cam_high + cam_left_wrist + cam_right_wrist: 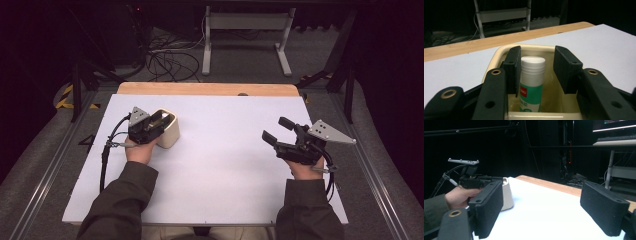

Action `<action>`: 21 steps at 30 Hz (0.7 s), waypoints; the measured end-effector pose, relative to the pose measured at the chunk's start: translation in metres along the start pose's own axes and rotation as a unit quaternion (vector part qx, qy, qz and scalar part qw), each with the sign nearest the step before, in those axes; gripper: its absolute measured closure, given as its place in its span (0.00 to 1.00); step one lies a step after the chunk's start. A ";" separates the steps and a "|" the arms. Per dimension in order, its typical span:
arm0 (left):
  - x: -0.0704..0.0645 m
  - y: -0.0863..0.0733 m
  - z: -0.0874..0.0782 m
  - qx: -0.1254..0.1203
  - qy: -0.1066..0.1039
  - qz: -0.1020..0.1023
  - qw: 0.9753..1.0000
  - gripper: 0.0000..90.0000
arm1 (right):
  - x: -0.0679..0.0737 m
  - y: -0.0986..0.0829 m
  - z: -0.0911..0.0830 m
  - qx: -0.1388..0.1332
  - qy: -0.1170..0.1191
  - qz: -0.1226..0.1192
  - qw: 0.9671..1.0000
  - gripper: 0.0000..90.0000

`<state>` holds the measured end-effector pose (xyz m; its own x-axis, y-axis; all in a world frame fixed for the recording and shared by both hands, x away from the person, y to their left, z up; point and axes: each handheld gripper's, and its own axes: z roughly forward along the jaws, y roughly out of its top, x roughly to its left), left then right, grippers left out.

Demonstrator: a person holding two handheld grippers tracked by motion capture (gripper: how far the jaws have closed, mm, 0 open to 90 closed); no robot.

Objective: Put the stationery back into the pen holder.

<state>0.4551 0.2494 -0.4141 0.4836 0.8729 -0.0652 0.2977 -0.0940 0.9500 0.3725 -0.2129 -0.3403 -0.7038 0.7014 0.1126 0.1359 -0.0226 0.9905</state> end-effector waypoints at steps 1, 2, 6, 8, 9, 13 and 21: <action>0.000 0.000 0.000 -0.002 -0.002 -0.001 1.000 0.64 | 0.000 0.000 0.000 0.000 0.000 0.000 1.000 0.22; 0.000 0.001 -0.001 -0.004 -0.003 -0.001 1.000 0.63 | 0.000 0.000 0.000 0.000 0.000 0.000 1.000 0.22; -0.001 0.002 -0.002 -0.011 -0.006 -0.002 1.000 0.62 | 0.000 0.000 0.000 0.001 0.000 0.000 1.000 0.22; -0.001 0.003 -0.004 -0.014 -0.008 -0.004 1.000 0.60 | 0.000 0.000 0.000 0.001 0.000 -0.001 1.000 0.22; -0.001 0.004 -0.004 -0.016 -0.009 -0.004 1.000 0.60 | 0.000 0.000 0.000 0.001 0.000 -0.001 1.000 0.22; -0.002 0.006 -0.007 -0.024 -0.013 -0.003 1.000 0.56 | 0.000 0.000 -0.001 0.001 -0.002 0.000 1.000 0.22; -0.006 0.012 -0.014 -0.036 -0.028 -0.002 0.999 0.48 | -0.001 -0.001 -0.001 0.002 -0.003 -0.001 1.000 0.22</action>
<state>0.4440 0.2495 -0.3980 0.5293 0.8443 -0.0841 0.2408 -0.0545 0.9690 0.3723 -0.2142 -0.3409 -0.6994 0.7062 0.1099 0.1376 -0.0179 0.9903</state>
